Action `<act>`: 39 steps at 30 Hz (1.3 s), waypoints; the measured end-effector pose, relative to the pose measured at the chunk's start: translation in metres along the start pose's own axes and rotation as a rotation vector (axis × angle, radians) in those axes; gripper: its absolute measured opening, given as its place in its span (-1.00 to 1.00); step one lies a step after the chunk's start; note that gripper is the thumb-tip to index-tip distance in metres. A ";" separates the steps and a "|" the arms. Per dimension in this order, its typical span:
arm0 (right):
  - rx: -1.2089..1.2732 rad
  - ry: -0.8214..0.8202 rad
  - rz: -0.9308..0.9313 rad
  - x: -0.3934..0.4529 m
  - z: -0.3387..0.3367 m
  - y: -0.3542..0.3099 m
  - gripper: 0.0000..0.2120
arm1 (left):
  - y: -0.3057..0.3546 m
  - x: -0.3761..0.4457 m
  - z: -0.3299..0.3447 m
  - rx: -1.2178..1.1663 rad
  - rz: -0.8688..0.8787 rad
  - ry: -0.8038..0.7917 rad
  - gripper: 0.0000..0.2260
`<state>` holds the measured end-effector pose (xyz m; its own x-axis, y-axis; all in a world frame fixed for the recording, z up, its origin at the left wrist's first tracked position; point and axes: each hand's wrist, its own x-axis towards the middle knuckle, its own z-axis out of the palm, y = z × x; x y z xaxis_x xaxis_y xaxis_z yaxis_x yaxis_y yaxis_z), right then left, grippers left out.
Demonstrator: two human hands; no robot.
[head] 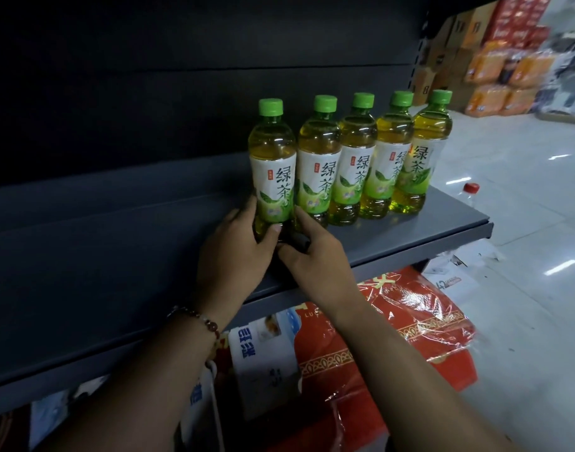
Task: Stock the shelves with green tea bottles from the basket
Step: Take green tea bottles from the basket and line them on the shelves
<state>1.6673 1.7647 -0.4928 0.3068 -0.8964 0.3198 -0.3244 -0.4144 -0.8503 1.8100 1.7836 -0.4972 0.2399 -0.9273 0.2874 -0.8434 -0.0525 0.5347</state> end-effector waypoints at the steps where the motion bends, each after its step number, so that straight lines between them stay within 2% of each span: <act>1: -0.034 -0.007 -0.008 -0.005 -0.004 -0.002 -0.55 | 0.002 -0.003 0.000 0.051 0.007 -0.013 -0.50; 4: -0.223 -0.038 -0.004 -0.021 -0.021 -0.011 -0.51 | 0.015 -0.022 -0.001 0.121 0.064 -0.065 -0.55; 8: -0.566 -0.139 0.086 -0.044 -0.058 -0.022 -0.38 | 0.049 -0.053 -0.009 0.167 0.199 -0.103 -0.48; 12: -0.795 -0.083 0.146 -0.086 -0.108 -0.016 -0.34 | 0.089 -0.082 -0.001 0.190 0.256 -0.219 -0.42; 15: -0.951 -0.091 0.260 -0.133 -0.154 0.002 -0.35 | 0.134 -0.109 0.013 0.144 0.326 -0.291 -0.42; 18: -1.026 -0.104 0.413 -0.186 -0.201 0.022 -0.34 | 0.186 -0.136 0.036 0.175 0.490 -0.333 -0.42; 22: -1.065 -0.091 0.660 -0.259 -0.253 0.053 -0.33 | 0.252 -0.170 0.083 0.179 0.667 -0.436 -0.43; 25: -1.049 -0.044 0.804 -0.311 -0.288 0.078 -0.32 | 0.297 -0.200 0.120 0.208 0.779 -0.581 -0.40; 28: -1.007 0.021 0.955 -0.358 -0.314 0.111 -0.34 | 0.328 -0.232 0.146 0.116 0.866 -0.706 -0.44; 31: -0.980 0.092 1.153 -0.394 -0.327 0.139 -0.31 | 0.325 -0.256 0.173 0.077 0.908 -0.748 -0.51; 34: -0.882 0.257 1.316 -0.414 -0.337 0.161 -0.20 | 0.309 -0.261 0.195 0.149 0.892 -0.807 -0.50; 37: -0.697 0.477 1.373 -0.419 -0.347 0.177 -0.11 | 0.302 -0.258 0.201 0.185 0.941 -0.759 -0.52; 39: -0.647 0.560 1.406 -0.417 -0.352 0.187 -0.09 | 0.298 -0.256 0.202 0.186 0.958 -0.747 -0.56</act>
<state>1.1635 2.0059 -0.6385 -0.8284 -0.4851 -0.2802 -0.3928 0.8596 -0.3269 1.4002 1.9302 -0.5714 -0.7965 -0.6020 -0.0571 -0.5983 0.7709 0.2187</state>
